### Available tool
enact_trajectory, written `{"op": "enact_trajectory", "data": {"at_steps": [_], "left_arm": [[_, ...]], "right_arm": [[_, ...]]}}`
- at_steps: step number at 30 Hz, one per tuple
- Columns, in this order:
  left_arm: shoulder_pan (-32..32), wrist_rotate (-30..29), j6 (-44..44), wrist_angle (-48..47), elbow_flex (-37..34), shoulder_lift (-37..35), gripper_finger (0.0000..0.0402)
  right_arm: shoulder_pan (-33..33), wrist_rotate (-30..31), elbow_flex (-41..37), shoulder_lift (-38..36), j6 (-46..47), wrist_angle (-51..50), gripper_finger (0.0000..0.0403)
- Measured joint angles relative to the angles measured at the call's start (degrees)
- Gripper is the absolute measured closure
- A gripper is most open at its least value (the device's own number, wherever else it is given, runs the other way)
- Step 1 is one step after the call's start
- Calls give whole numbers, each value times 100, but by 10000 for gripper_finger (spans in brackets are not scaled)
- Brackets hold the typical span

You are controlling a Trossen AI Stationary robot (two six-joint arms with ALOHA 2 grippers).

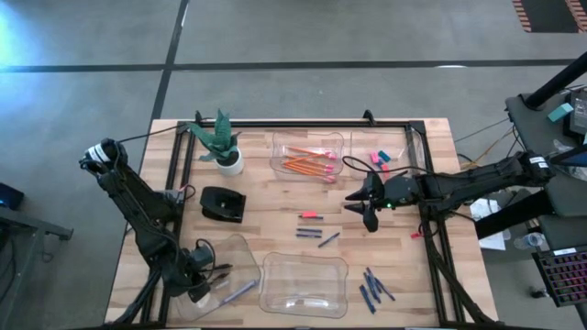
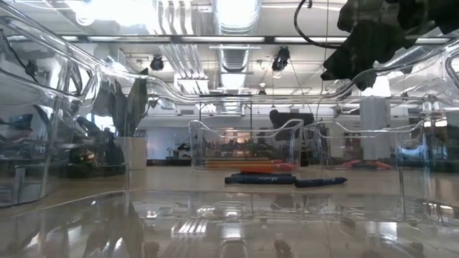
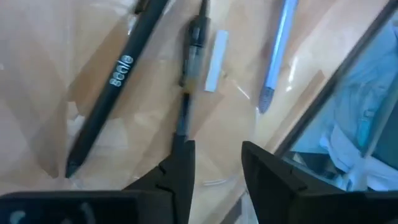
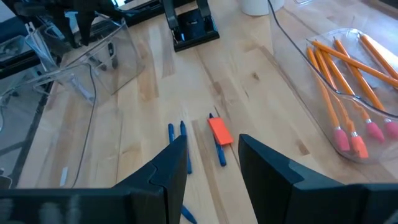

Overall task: Sort crayons/erasers/pens/pencils in bins
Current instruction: Put the blue crayon into the bottom right transparent bin

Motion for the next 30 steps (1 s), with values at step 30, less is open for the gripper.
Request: {"op": "enact_trajectory", "data": {"at_steps": [30], "left_arm": [[139,-4853,8354,4659,139,-397,281]], "right_arm": [[380,-84,-560,1212,-1173,111,268]]}}
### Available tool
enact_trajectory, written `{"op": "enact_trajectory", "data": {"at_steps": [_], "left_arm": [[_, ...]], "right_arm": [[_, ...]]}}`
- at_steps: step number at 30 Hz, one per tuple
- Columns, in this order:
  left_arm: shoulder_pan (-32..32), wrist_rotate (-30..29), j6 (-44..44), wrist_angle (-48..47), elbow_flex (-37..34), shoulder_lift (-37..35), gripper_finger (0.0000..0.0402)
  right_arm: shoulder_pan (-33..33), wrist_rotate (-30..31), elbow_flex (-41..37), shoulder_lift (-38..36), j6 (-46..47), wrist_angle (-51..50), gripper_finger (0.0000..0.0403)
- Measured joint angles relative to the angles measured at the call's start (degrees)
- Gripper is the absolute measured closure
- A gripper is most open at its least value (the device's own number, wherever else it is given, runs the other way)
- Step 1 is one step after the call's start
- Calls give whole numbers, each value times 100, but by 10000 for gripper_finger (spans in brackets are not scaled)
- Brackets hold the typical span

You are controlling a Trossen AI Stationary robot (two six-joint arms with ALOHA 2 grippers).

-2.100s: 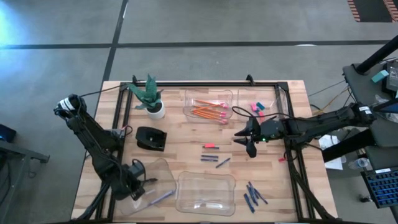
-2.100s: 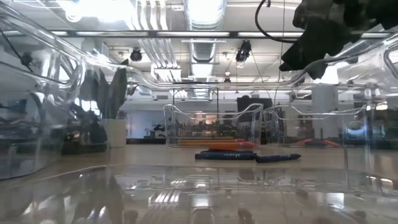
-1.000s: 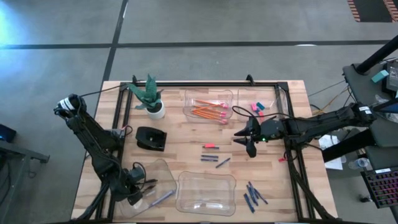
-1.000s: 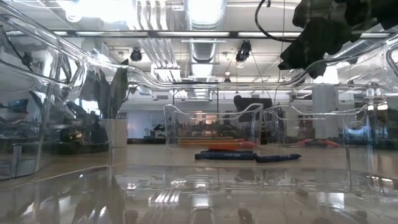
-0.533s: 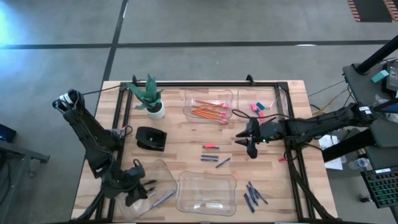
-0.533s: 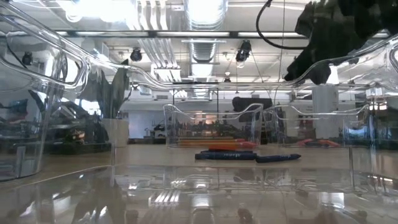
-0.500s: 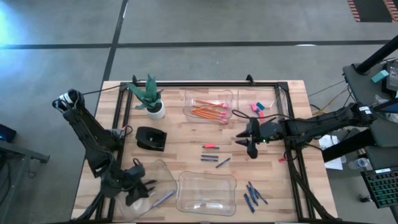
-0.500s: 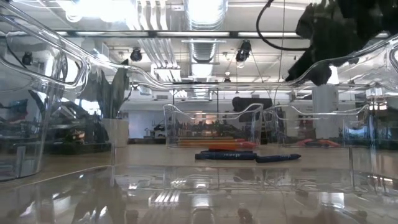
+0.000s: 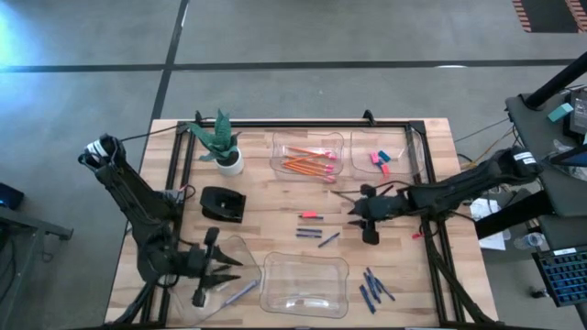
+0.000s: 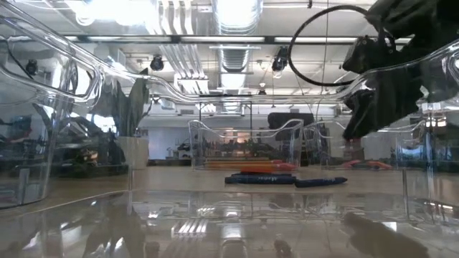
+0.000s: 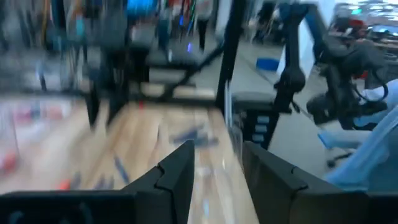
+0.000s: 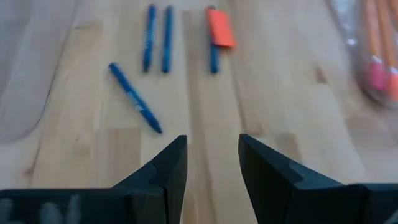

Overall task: Sort crayons/erasers/pens/pencils in bins
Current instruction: Put the blue crayon into the bottom right transparent bin

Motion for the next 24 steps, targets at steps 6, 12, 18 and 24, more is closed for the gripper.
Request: {"op": "enact_trajectory", "data": {"at_steps": [6,12,18,24], "left_arm": [[48,-7,1989,1853,2,329,281],[173,-6,2470,2230,7,505,281],[337,-2,2459,2224,15,672,281],[444,4,2459,2245,33,815,281]], "right_arm": [[267,-337,0,788,-739,1087,268],[308,-528,2,1567,-1164,2242,268],[307,-575,7,2121,-1265,2809,268],[307,-576,42,2520,-1059,2960,268]]}}
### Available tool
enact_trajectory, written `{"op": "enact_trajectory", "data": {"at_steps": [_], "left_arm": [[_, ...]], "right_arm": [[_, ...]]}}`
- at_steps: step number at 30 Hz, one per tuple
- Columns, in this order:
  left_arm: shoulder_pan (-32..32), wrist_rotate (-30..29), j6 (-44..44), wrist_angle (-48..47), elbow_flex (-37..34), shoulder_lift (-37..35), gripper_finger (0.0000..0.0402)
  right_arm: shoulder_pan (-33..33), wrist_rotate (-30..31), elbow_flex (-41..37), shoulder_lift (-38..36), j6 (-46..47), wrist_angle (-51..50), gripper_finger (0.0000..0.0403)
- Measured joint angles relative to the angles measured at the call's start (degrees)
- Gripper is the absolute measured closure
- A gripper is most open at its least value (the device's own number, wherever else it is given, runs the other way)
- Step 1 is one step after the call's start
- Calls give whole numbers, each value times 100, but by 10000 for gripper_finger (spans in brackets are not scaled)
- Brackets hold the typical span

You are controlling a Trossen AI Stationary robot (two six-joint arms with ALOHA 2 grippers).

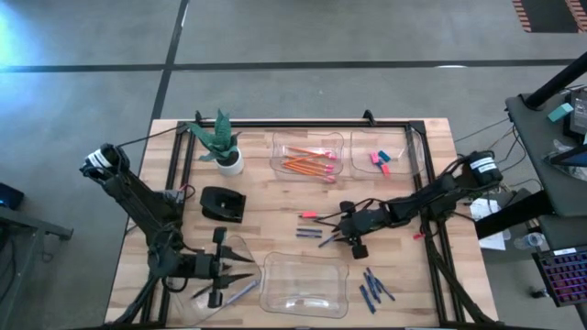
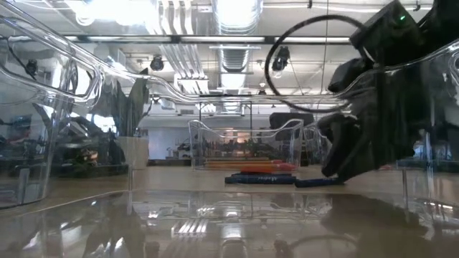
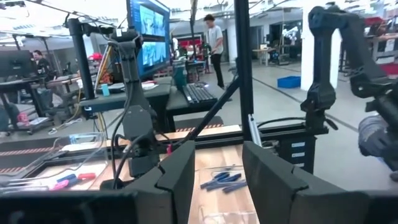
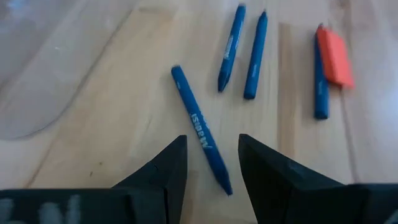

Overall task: Sort crayons/erasers/pens/pencils in bins
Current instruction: Put the blue crayon into the bottom right transparent bin

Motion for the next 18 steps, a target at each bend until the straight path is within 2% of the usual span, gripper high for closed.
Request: {"op": "enact_trajectory", "data": {"at_steps": [10,18], "left_arm": [[103,3,3,263,0,57,281],[174,3,207,321,0,54,281]], "right_arm": [[-2,11,433,712,200,43,275],[0,-30,498,793,416,-295,333]]}}
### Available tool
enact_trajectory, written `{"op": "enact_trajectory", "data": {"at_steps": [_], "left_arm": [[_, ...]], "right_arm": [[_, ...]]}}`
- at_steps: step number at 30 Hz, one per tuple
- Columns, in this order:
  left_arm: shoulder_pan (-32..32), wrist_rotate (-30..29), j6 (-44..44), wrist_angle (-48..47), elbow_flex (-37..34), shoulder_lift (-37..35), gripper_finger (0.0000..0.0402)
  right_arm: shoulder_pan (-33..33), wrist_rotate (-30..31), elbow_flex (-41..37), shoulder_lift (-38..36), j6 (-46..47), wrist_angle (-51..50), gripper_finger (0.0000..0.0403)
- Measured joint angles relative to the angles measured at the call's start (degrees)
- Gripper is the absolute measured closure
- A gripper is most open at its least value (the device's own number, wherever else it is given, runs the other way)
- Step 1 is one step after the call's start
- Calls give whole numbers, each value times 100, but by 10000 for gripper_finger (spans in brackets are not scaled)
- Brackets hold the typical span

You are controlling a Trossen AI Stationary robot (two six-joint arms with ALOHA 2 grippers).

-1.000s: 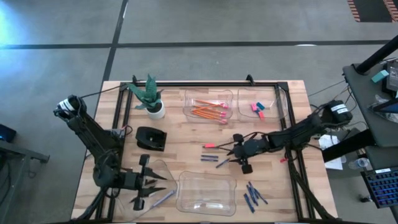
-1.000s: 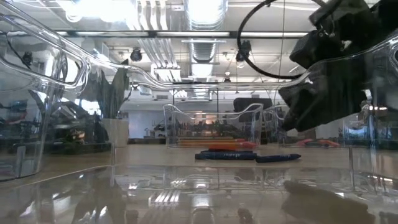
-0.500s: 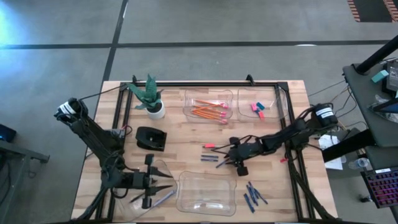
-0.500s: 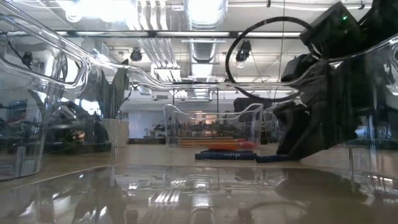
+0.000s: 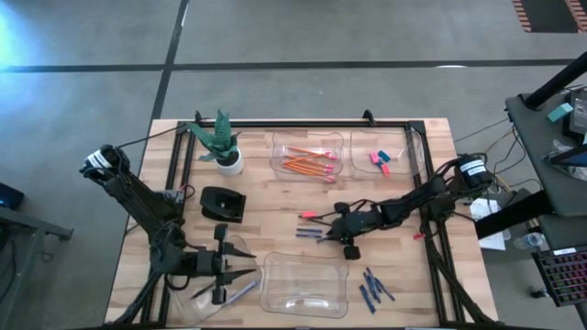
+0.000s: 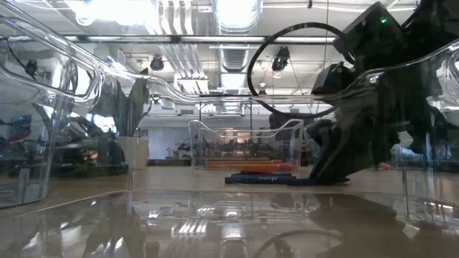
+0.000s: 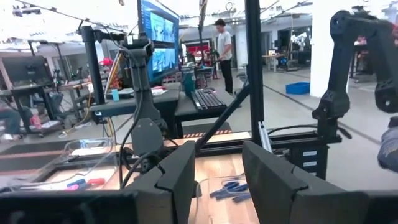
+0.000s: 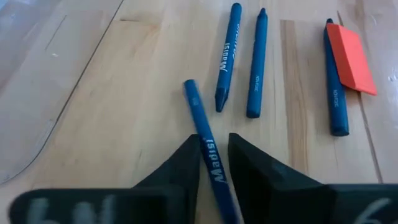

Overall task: Sort crayons/erasers/pens/pencils in bins
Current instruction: Put the blue crayon into the bottom right transparent bin

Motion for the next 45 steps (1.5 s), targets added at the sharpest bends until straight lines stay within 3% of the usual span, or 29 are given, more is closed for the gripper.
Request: {"op": "enact_trajectory", "data": {"at_steps": [7,16,23,30,34,45], "left_arm": [[14,2,291,235,0,-32,281],[14,3,294,230,0,-50,281],[14,3,293,230,-2,-50,281],[14,3,289,228,-7,-50,281],[14,2,242,226,-11,-50,281],[14,1,2,220,-35,-50,281]], "right_arm": [[17,-267,-15,-165,-248,-82,378],[50,-857,-34,-717,-348,-370,381],[44,12,379,-1454,-348,-913,382],[154,61,904,-1835,-169,-895,382],[422,33,1306,-1689,171,-838,383],[1051,83,2840,-188,1630,-1323,383]]}}
